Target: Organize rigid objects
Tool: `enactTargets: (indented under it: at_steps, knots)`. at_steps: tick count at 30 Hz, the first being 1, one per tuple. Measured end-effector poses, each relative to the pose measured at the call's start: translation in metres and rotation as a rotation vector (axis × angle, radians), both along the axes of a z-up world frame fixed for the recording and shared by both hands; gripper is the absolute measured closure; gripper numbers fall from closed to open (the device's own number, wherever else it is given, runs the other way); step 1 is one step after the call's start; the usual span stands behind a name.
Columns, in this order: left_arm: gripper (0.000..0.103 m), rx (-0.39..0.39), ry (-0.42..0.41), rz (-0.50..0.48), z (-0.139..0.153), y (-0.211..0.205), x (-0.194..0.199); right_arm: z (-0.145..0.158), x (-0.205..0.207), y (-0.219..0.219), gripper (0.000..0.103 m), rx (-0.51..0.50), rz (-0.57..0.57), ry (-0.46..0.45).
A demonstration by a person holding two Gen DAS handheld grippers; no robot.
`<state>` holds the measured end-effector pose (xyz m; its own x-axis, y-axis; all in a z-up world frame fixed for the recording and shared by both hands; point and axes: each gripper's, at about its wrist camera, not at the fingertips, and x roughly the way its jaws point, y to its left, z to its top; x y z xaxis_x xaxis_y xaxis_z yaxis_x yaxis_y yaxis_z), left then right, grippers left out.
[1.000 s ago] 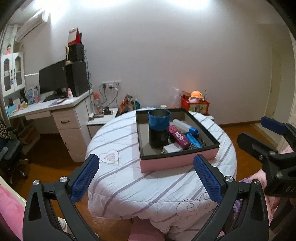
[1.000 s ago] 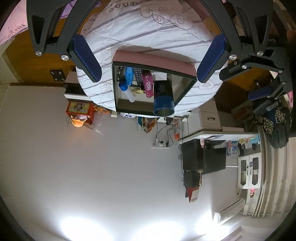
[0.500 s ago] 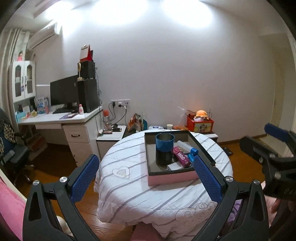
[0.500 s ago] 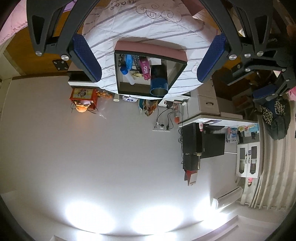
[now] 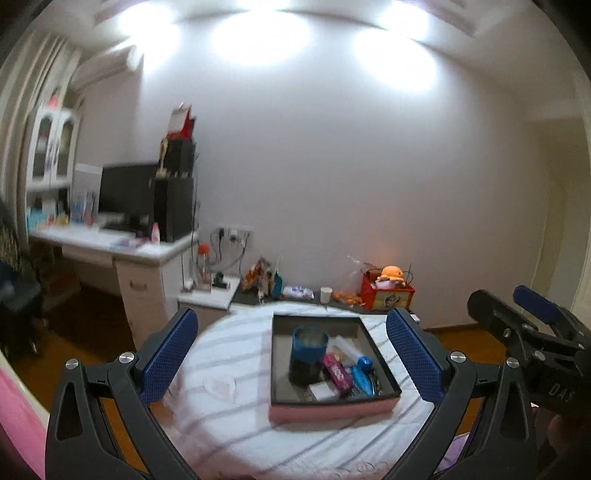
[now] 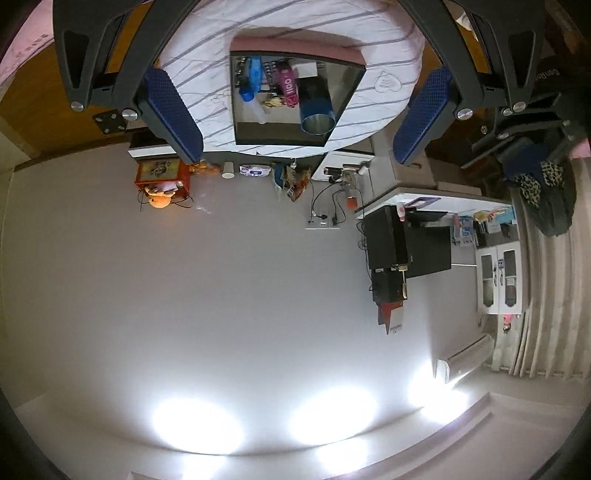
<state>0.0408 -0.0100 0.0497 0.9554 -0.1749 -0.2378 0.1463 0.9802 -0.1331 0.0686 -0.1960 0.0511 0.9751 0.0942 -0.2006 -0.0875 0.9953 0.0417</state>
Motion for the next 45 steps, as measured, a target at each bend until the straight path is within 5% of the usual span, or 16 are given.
enactTargets:
  at_steps: [6,12,23,45]
  knots:
    - [0.0,0.134,-0.015,0.049,-0.035,-0.008,-0.009,-0.039,-0.015,0.022,0.0,-0.113,-0.051,-0.038]
    - [0.0,0.177,-0.024,0.016,-0.053,-0.01,-0.008,-0.062,-0.017,0.013,0.0,-0.084,-0.057,-0.006]
    - [0.0,0.126,-0.037,-0.005,-0.062,-0.01,-0.002,-0.074,-0.017,0.009,0.0,-0.082,-0.06,-0.004]
    - [0.0,0.159,0.022,-0.047,-0.074,-0.019,0.009,-0.077,-0.023,0.006,0.0,-0.084,-0.094,-0.018]
